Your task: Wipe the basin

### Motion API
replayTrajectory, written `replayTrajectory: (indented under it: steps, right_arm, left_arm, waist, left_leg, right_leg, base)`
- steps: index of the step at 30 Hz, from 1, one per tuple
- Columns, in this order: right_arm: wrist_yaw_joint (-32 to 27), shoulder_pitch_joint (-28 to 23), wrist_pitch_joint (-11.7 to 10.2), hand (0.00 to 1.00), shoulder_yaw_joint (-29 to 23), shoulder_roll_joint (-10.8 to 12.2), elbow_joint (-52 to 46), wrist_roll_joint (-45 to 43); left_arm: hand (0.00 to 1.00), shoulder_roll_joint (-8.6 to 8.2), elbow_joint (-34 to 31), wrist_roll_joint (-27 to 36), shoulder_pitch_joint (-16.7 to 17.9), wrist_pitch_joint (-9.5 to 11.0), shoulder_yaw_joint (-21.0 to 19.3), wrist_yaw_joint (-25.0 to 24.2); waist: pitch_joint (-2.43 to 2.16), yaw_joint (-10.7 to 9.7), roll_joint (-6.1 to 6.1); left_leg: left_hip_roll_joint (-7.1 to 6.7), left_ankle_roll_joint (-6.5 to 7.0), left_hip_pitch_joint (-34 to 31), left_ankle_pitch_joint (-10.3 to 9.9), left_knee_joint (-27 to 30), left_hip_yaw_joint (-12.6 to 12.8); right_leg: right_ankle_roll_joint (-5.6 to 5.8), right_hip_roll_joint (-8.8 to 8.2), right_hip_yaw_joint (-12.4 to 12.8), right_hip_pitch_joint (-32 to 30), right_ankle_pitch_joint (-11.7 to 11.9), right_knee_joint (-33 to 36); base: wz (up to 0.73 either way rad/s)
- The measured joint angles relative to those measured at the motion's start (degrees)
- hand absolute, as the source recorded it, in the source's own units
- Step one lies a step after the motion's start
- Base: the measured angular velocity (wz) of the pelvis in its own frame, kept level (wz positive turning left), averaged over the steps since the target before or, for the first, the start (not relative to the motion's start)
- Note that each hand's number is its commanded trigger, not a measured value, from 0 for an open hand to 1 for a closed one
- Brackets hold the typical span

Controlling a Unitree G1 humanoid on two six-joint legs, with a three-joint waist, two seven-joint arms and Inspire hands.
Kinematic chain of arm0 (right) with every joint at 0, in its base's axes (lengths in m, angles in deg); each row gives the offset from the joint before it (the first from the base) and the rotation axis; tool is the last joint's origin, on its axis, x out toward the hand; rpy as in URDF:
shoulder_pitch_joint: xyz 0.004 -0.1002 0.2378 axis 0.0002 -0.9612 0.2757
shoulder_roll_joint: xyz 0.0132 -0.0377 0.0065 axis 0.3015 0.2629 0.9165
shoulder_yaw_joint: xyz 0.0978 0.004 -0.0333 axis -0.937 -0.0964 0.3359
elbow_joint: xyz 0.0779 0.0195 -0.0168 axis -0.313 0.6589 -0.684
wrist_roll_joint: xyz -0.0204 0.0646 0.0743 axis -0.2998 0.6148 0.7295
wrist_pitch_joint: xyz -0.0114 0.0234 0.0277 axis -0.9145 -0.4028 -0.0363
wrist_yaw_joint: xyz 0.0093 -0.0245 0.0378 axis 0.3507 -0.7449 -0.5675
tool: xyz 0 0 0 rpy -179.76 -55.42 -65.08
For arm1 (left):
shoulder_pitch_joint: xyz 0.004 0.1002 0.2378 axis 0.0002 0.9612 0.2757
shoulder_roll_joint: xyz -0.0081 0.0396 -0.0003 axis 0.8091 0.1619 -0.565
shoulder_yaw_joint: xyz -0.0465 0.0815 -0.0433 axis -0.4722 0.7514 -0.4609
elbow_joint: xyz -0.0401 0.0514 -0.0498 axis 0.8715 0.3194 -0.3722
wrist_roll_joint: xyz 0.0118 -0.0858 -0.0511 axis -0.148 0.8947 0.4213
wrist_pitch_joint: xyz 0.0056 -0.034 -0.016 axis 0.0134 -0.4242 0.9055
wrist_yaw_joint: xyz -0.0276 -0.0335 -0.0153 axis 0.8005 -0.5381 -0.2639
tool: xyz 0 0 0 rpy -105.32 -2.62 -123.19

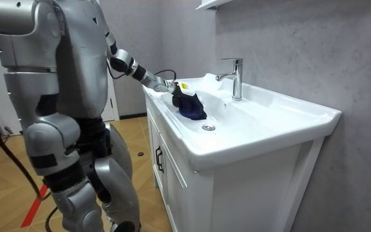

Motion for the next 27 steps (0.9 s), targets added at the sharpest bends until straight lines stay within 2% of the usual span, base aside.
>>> replayTrajectory:
  steps: [3, 7, 8, 11, 15, 20, 22, 26, 27]
  right_arm:
    - [-0.7, 1.0, 0.3, 0.00, 1.2, 1.1, 0.2, 0.1]
    - [-0.9, 2.3, 0.2, 0.00, 6.3, 2.3, 0.2, 2.5]
    - [-1.1, 2.5, 0.2, 0.00, 6.7, 2.2, 0.2, 2.5]
    - [-2.1, 3.7, -0.3, 0.00, 8.7, 2.5, 0.2, 3.7]
    - [-2.0, 4.8, -0.8, 0.00, 9.4, 3.9, 0.2, 3.8]
    - [-1.5, 5.8, -1.1, 0.00, 10.5, 4.5, 0.0, 5.1]
    - [-1.2, 5.9, -1.3, 0.00, 10.5, 4.6, 0.0, 6.6]
    - [-1.2, 5.9, -1.5, 0.00, 10.5, 4.9, 0.1, 7.9]
    - [-1.2, 5.9, -1.6, 0.00, 10.7, 5.0, 0.2, 8.5]
  left_arm:
    - [1.00, -0.36, 4.0, 3.2, -3.5, -0.6, -0.5, 0.7]
    - [1.00, -1.09, 5.2, 8.3, -7.6, -0.4, -1.6, 2.8]
    - [1.00, -1.33, 5.4, 8.7, -8.0, -0.4, -1.7, 3.2]
    - [1.00, -3.28, 6.0, 14.5, -10.3, -0.4, -1.7, 5.0]
    - [1.00, -5.15, 6.1, 17.2, -12.2, -0.3, -2.1, 6.0]
    - [1.00, -6.20, 6.0, 24.4, -14.1, 0.7, -2.0, 6.4]
    - [1.00, -6.33, 5.8, 29.2, -14.5, 1.9, -1.8, 6.6]
    - [1.00, -7.46, 5.6, 34.4, -14.9, 4.3, -1.7, 6.6]
    - [1.00, -7.78, 5.6, 35.7, -15.0, 5.4, -1.7, 6.6]
  waist:
    - [0.36, -0.3, -0.79]
    - [1.32, -0.3, -2.42]
    - [1.39, -0.3, -2.53]
    - [1.78, -0.6, -3.35]
    - [1.85, -1.3, -4.48]
    - [2.05, -2.6, -4.92]
    - [2.10, -3.5, -4.98]
    - [2.10, -3.7, -4.98]
    - [2.10, -3.7, -4.97]
  left_leg:
    - [0.46, -0.35, -1.5, 0.2, 0.4, 0.9]
    - [0.65, -0.72, -4.1, 0.7, 1.0, 1.0]
    - [0.71, -0.67, -4.6, 0.8, 1.2, 1.0]
    - [0.83, -0.54, -5.4, 1.0, 1.5, 0.8]
    - [0.78, -0.26, -5.9, 1.2, 1.6, 0.7]
    - [0.67, 0.00, -6.9, 1.3, 2.3, 0.7]
    - [0.36, 0.38, -7.2, 1.5, 2.1, -0.1]
    - [0.35, 0.59, -7.4, 1.6, 2.1, -0.2]
    - [0.36, 0.64, -7.5, 1.7, 2.1, -0.3]
  right_leg:
    - [-0.50, 0.10, 0.5, -2.3, 0.1, 1.7]
    - [-1.04, 0.23, 0.9, -5.8, 0.4, 3.5]
    - [-1.12, 0.24, 0.8, -6.2, 0.4, 3.5]
    - [-1.09, 0.23, 0.5, -6.7, 0.8, 3.4]
    - [-0.91, 0.04, 0.1, -6.9, 1.0, 3.2]
    - [-0.56, -0.56, -0.9, -7.0, 1.1, 3.1]
    - [-0.44, -0.93, -1.7, -7.0, 1.1, 3.1]
    - [-0.36, -1.13, -2.4, -6.9, 1.1, 2.8]
    - [-0.33, -1.11, -2.6, -6.8, 1.2, 2.6]
  base:
    - [-0.08]
    - [-0.03]
    - [0.00]
    - [0.03]
    - [0.07]
    - [0.13]
    - [0.18]
    - [0.08]
    - [0.09]
